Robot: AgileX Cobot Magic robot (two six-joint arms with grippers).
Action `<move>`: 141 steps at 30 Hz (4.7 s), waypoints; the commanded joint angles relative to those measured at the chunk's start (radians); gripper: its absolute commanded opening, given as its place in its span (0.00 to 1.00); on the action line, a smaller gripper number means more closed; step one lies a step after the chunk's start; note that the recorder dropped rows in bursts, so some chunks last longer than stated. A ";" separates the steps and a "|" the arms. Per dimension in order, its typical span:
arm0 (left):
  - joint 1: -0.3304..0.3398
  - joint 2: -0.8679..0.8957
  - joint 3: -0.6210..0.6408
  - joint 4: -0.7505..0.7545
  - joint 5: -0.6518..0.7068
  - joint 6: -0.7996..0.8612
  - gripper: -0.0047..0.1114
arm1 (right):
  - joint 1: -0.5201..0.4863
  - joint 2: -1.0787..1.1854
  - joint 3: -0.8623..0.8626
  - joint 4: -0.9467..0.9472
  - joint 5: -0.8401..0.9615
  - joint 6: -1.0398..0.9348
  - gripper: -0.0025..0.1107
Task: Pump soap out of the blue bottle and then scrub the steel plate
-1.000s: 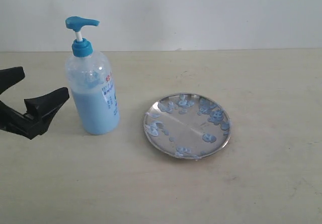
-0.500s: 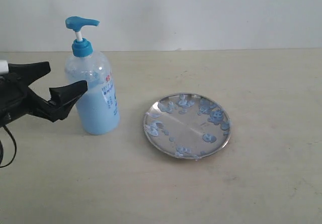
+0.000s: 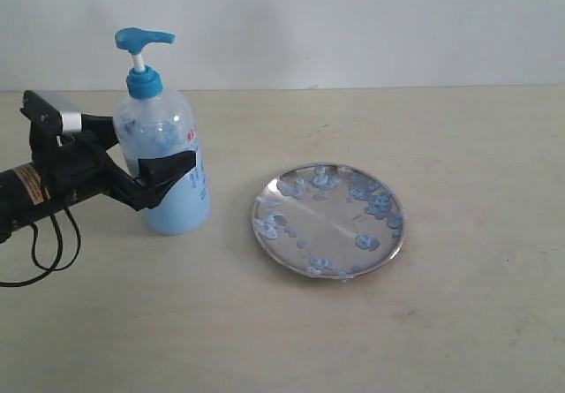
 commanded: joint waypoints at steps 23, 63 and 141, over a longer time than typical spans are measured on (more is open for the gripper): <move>-0.003 0.119 -0.121 0.028 -0.006 -0.009 0.08 | 0.001 -0.004 -0.001 -0.009 -0.022 0.000 0.02; -0.037 0.024 -0.121 0.236 -0.006 -0.049 0.08 | 0.001 -0.004 -0.001 -0.004 -0.345 0.159 0.02; -0.189 -0.010 -0.199 0.196 0.116 -0.043 0.08 | 0.470 1.694 -1.071 -1.116 -0.666 0.821 0.02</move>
